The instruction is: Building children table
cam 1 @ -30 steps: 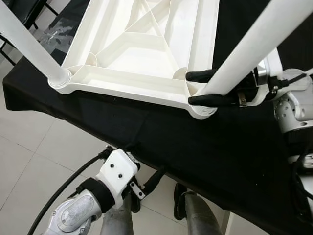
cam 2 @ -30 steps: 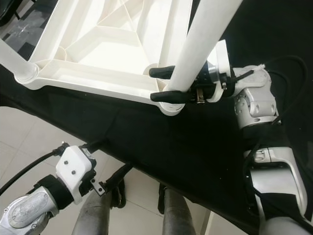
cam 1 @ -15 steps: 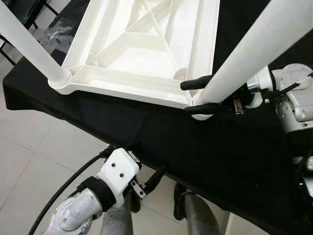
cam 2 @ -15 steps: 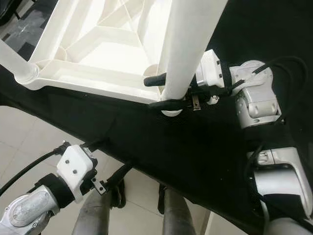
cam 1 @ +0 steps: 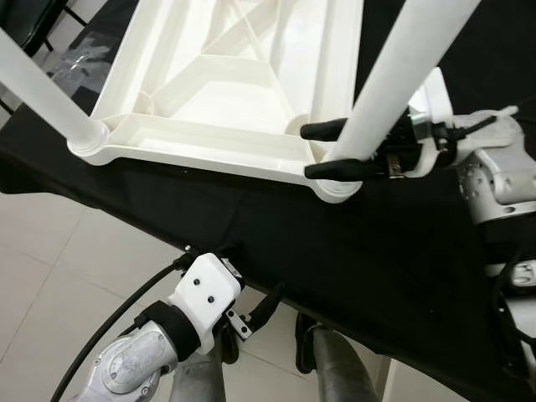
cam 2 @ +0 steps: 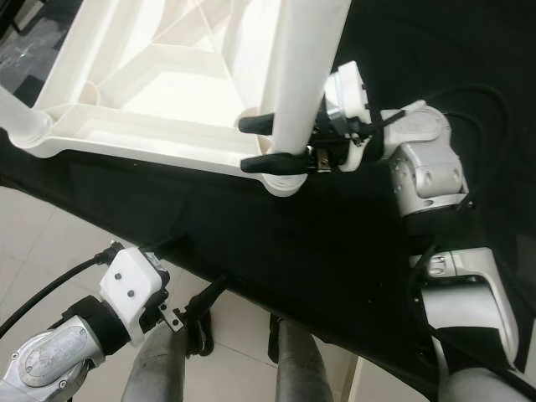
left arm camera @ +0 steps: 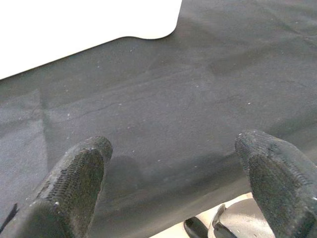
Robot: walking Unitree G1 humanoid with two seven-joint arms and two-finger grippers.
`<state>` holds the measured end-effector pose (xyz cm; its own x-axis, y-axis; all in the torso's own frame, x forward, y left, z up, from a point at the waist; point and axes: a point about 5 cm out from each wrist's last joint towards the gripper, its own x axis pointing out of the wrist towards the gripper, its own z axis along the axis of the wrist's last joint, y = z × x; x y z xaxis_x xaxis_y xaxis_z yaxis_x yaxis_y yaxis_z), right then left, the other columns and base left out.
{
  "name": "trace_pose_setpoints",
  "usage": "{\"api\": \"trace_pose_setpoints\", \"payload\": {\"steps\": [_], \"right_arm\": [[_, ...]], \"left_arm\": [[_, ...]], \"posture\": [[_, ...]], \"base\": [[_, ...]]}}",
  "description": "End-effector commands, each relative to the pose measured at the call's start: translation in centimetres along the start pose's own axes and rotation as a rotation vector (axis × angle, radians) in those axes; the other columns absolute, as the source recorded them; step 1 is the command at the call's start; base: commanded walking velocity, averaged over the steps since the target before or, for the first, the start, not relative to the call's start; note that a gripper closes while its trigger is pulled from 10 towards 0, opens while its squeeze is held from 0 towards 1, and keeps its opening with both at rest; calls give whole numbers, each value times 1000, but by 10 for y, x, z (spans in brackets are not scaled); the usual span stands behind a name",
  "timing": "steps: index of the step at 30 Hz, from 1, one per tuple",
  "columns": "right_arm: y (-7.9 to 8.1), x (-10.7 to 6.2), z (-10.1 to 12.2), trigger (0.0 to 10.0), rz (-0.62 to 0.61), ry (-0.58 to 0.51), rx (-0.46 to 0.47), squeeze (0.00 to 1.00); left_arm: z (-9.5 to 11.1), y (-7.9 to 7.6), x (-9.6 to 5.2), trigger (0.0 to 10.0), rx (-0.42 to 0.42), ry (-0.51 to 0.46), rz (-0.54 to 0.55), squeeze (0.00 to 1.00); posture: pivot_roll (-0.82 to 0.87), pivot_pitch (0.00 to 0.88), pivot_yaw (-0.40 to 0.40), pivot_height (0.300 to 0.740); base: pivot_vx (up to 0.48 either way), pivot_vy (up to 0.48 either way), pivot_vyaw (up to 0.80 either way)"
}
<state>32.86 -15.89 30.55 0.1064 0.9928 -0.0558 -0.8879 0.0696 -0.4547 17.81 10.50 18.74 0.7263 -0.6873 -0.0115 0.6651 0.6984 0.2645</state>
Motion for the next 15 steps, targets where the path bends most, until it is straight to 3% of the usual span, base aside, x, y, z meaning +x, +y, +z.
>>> {"api": "trace_pose_setpoints", "payload": {"steps": [1,9,10,12,13,14,15], "right_arm": [[8,1,-27,10000,-27,69,129,0],[22,3,-49,10000,-266,163,205,0],[31,6,-57,10000,-368,183,256,0],[50,7,-71,10000,-692,295,237,0],[54,6,-73,10000,-781,324,223,0],[54,6,-73,10000,-781,324,223,0],[75,5,-78,10000,-962,391,255,0]], "left_arm": [[-6,-5,-1,10000,-18,28,-14,0],[-7,-6,0,10000,-16,27,-16,0],[-7,-6,0,10000,-16,27,-15,0],[-9,-6,0,10000,-17,30,-12,0],[-9,-6,0,10000,-18,30,-12,0],[-9,-6,0,10000,-18,30,-12,0],[-9,-7,-1,10000,-19,30,-11,0]], "posture": [[144,466,-11,740],[133,464,-22,740],[119,463,-36,740],[117,463,-42,740],[117,463,-42,740],[117,463,-42,740],[109,463,-43,740]], "base": [[0,0,0],[0,0,0],[0,0,0],[0,0,0],[0,0,0],[0,0,0],[0,0,0]]}}
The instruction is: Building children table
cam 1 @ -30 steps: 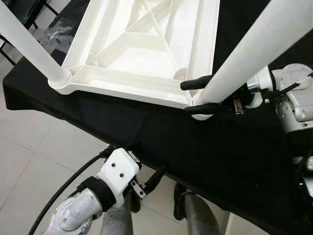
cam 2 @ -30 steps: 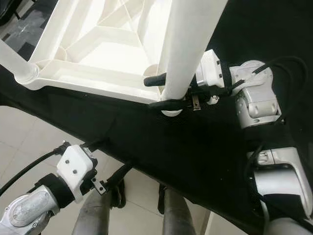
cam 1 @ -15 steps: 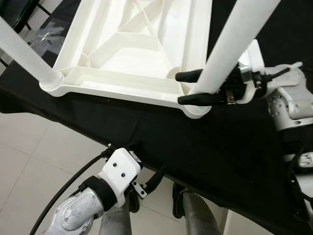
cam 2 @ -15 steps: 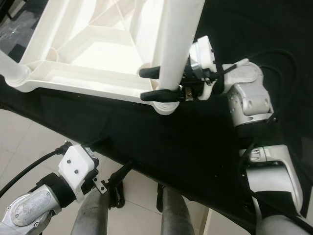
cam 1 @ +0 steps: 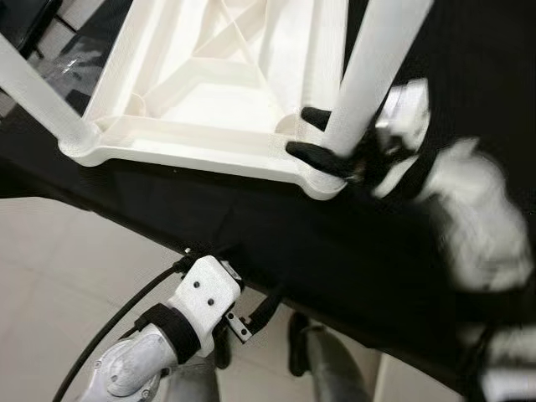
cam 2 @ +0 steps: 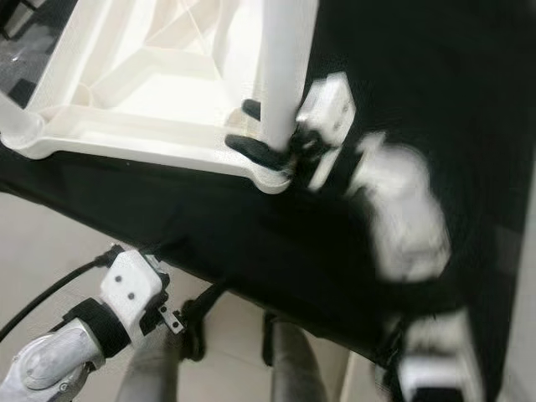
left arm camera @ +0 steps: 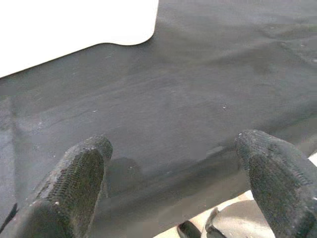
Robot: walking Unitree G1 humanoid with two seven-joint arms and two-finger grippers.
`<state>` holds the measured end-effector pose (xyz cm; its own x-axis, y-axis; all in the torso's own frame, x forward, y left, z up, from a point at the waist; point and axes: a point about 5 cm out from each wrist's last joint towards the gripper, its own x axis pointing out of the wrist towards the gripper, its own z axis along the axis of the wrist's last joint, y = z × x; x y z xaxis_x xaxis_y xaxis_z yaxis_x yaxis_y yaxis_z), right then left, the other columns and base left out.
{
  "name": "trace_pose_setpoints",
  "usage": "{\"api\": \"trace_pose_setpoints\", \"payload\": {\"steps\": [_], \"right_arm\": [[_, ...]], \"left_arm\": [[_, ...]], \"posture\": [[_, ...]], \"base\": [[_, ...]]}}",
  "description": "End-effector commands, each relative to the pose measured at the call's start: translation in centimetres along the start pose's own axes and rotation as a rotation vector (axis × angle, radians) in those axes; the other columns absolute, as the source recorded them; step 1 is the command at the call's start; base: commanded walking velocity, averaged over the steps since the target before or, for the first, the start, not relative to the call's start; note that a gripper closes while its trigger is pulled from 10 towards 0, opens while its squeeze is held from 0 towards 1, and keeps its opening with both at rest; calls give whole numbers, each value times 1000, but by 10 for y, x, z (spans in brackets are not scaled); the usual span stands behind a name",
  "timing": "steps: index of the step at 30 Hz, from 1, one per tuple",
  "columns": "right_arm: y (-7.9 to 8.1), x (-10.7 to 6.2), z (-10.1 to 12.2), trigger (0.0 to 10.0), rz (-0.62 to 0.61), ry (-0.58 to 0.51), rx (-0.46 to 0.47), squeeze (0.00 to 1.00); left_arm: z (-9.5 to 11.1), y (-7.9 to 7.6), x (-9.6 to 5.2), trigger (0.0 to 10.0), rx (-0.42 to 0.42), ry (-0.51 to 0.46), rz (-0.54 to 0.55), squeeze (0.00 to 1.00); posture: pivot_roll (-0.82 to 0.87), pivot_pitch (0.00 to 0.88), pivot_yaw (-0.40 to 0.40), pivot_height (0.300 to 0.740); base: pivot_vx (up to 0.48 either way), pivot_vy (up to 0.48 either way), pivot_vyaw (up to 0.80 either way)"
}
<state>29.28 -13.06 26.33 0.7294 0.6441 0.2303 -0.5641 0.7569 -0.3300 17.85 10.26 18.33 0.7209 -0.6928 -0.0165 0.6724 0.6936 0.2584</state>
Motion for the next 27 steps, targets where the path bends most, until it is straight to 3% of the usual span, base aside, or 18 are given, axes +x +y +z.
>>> {"api": "trace_pose_setpoints", "payload": {"steps": [1,2,3,8,16,17,22,24,25,26,27], "right_arm": [[6,-39,-63,10000,-325,430,71,0],[16,-48,-62,10000,-398,444,62,0],[37,-52,-66,10000,-429,467,110,0],[48,-35,-68,10000,-432,434,111,0],[46,-24,-73,10000,-442,415,171,0],[44,-21,-69,10000,-446,364,211,1000],[42,-12,-48,10000,-431,243,289,1000],[30,3,-18,10000,-271,53,277,1000],[30,3,-18,10000,-271,53,277,1000],[23,9,-3,10000,-175,-25,238,537],[17,12,7,10000,-104,-75,209,384]], "left_arm": [[-6,-4,-2,10000,-14,27,-2,0],[-6,-3,-2,10000,-17,26,-1,0],[-7,-3,-1,10000,-21,26,-4,0],[-9,-6,3,10000,-21,21,-24,0],[-10,2,5,10000,-6,16,4,0],[-12,4,6,10000,1,16,11,0],[-12,5,8,10000,6,10,21,0],[-12,6,10,10000,9,3,31,0],[-12,6,10,10000,9,3,31,0],[-13,6,11,10000,11,-1,35,0],[-13,6,12,10000,11,-3,37,0]], "posture": [[110,463,-36,740],[101,466,-33,740],[91,463,-30,740],[86,444,-25,740],[89,413,-35,740],[88,403,-39,740],[88,390,-45,740],[88,377,-49,740],[88,377,-49,740],[89,368,-54,740],[90,364,-57,740]], "base": [[0,0,0],[0,0,0],[0,0,0],[0,0,0],[0,0,0],[0,0,0],[0,0,0],[0,0,0],[0,0,0],[0,0,0],[0,0,0]]}}
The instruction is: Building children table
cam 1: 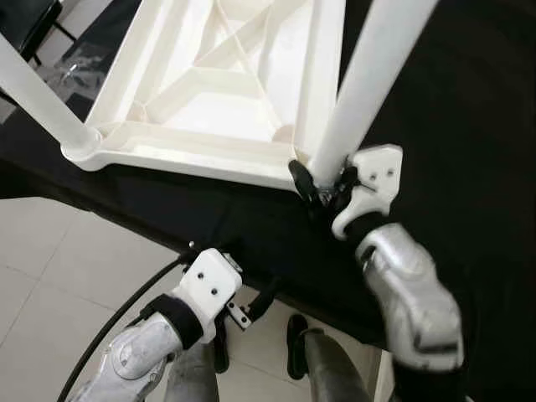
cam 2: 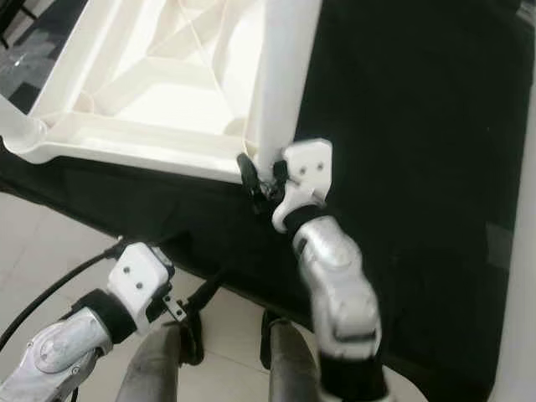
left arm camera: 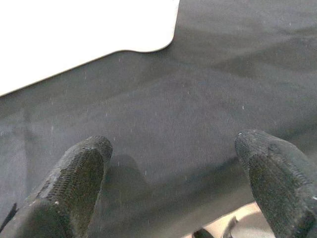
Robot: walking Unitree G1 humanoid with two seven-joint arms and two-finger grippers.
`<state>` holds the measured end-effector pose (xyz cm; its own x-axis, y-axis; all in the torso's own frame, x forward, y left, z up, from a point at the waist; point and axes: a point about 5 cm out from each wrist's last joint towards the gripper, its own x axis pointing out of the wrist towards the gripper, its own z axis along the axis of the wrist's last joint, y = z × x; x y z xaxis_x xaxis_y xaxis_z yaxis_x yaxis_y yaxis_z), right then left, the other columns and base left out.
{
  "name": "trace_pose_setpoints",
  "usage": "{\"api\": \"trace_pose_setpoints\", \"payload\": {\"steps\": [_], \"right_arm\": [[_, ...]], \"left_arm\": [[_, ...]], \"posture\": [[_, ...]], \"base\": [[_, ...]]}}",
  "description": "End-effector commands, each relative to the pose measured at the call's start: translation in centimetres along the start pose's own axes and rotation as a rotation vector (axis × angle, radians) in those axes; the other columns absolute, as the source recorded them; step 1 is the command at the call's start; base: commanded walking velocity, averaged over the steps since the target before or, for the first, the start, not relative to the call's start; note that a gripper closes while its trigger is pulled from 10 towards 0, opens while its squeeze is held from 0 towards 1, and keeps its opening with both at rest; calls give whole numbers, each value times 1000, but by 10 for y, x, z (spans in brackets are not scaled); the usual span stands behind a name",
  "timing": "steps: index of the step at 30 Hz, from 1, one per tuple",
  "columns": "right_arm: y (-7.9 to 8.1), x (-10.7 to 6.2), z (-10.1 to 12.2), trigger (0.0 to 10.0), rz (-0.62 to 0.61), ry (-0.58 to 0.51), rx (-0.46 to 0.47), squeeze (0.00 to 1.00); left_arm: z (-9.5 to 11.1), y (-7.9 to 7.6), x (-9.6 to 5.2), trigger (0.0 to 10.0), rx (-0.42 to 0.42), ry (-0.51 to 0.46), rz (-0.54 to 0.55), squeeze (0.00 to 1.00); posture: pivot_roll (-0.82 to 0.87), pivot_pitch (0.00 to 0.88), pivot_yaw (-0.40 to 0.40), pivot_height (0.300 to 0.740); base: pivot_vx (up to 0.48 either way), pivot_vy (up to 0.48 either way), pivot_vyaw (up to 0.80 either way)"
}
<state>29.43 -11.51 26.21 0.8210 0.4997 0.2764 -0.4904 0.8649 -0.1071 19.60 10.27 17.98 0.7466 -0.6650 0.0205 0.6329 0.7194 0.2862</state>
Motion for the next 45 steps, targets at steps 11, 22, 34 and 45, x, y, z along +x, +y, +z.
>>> {"api": "trace_pose_setpoints", "payload": {"steps": [11,22,34,45], "right_arm": [[-17,13,15,10000,733,10,-117,0],[-31,39,-15,0,767,98,-60,0],[-57,4,-36,0,646,188,-53,0],[7,-55,-92,0,-235,460,-60,0]], "left_arm": [[-10,-1,5,10000,14,10,7,0],[-7,6,3,10000,45,-7,48,0],[18,9,-9,10000,80,-87,64,0],[17,3,-11,10000,25,-97,137,0]], "posture": [[106,316,-85,740],[132,304,-91,740],[89,317,-77,740],[66,319,-77,740]], "base": [[0,0,0],[0,0,0],[0,0,0],[0,0,0]]}}
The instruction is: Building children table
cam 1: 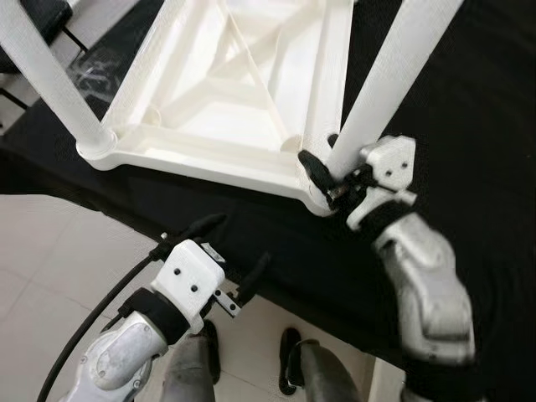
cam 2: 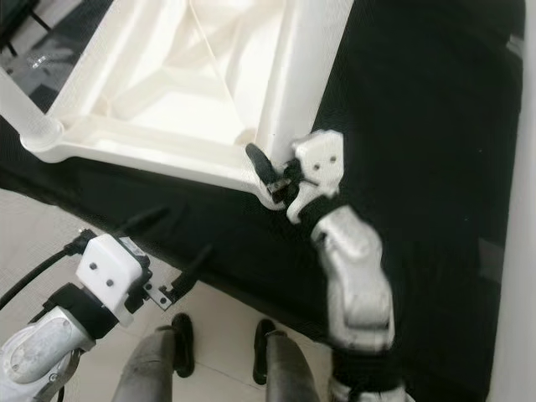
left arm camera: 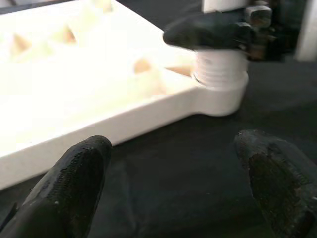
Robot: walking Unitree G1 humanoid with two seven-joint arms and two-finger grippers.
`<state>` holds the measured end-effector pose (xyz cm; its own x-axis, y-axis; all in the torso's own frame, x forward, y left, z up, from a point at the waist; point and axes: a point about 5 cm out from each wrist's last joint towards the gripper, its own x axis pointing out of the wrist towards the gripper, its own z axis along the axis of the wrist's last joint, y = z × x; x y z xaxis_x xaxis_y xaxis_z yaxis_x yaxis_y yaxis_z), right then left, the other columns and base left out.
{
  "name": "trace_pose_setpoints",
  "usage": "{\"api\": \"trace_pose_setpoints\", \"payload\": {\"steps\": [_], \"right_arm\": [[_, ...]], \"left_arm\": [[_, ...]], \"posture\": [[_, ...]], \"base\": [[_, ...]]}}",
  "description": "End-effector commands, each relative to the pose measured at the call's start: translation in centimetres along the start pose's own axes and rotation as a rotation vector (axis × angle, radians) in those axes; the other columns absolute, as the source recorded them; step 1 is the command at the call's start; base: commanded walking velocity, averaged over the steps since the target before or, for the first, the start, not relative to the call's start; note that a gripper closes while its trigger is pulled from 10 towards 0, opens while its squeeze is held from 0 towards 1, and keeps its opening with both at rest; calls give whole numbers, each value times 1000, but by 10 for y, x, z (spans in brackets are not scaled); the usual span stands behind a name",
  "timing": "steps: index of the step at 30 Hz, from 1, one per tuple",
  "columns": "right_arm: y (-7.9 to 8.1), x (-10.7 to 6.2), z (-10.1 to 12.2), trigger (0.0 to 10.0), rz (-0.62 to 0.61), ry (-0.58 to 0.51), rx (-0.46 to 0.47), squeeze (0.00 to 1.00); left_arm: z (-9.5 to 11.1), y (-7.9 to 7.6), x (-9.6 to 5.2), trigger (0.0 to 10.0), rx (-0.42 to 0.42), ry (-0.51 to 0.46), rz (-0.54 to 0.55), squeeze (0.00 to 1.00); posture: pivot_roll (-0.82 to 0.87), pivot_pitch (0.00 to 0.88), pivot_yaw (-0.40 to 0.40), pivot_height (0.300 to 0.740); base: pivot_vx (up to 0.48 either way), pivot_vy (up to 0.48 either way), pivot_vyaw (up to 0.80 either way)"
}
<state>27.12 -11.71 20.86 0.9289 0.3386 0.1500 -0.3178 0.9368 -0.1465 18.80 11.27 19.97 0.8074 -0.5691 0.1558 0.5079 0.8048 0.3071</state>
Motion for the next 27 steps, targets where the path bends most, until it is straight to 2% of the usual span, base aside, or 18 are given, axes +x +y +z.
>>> {"api": "trace_pose_setpoints", "payload": {"steps": [1,5,6,7,8,9,11,12,13,14,16,17,18,19,21,22,25,27], "right_arm": [[-8,-4,-50,0,-37,300,-12,0],[-9,7,-49,118,-27,292,-5,0],[-6,13,-47,10000,-17,279,9,0],[-4,15,-45,10000,-15,273,19,0],[-2,19,-39,10000,-17,249,47,271],[0,25,-31,10000,39,199,94,1000],[1,35,-16,10000,145,107,148,1000],[1,35,-16,10000,145,107,148,1000],[1,39,-8,10000,233,61,162,1000],[-1,42,0,10000,313,18,139,1000],[-3,44,5,10000,366,-8,121,1000],[-8,46,11,10000,462,-38,82,0],[-13,49,17,10000,569,-57,33,0],[-13,49,17,10000,569,-57,33,0],[-19,51,24,10000,707,-77,-21,0],[-19,51,24,10000,707,-77,-21,0],[-21,62,32,10000,871,-104,-52,0],[-21,66,34,10000,898,-111,-55,0]], "left_arm": [[-3,-6,4,10000,-14,-4,-9,0],[-6,-6,6,10000,0,1,-8,0],[-7,-4,5,10000,8,7,0,0],[-7,-2,5,10000,12,11,7,0],[-7,0,5,10000,18,12,13,0],[-5,1,5,10000,28,11,15,0],[-4,4,6,10000,43,8,19,0],[-4,4,6,10000,43,8,19,0],[-4,5,7,10000,45,5,21,0],[-3,5,8,10000,43,1,23,0],[-3,6,8,10000,42,-2,25,0],[-3,5,9,10000,40,-4,17,0],[-4,3,10,10000,39,-6,6,0],[-4,3,10,10000,39,-6,6,0],[-5,1,11,10000,32,-7,-9,0],[-5,1,11,10000,32,-7,-9,0],[-7,-3,13,10000,16,0,-36,0],[-7,-3,13,10000,15,1,-39,0]], "posture": [[73,315,-87,740],[79,312,-91,740],[85,314,-89,740],[86,313,-89,740],[90,309,-87,740],[96,308,-86,740],[99,303,-83,740],[99,303,-83,740],[99,300,-81,740],[101,299,-81,740],[101,299,-81,740],[105,292,-82,740],[105,289,-85,740],[105,289,-85,740],[107,286,-87,740],[107,286,-87,740],[115,281,-94,740],[116,280,-95,740]], "base": [[0,0,0],[0,0,0],[0,0,0],[0,0,0],[0,0,0],[0,0,0],[0,0,0],[0,0,0],[0,0,0],[0,0,0],[0,0,0],[0,0,0],[0,0,0],[0,0,0],[0,0,0],[0,0,0],[0,0,0],[0,0,0]]}}
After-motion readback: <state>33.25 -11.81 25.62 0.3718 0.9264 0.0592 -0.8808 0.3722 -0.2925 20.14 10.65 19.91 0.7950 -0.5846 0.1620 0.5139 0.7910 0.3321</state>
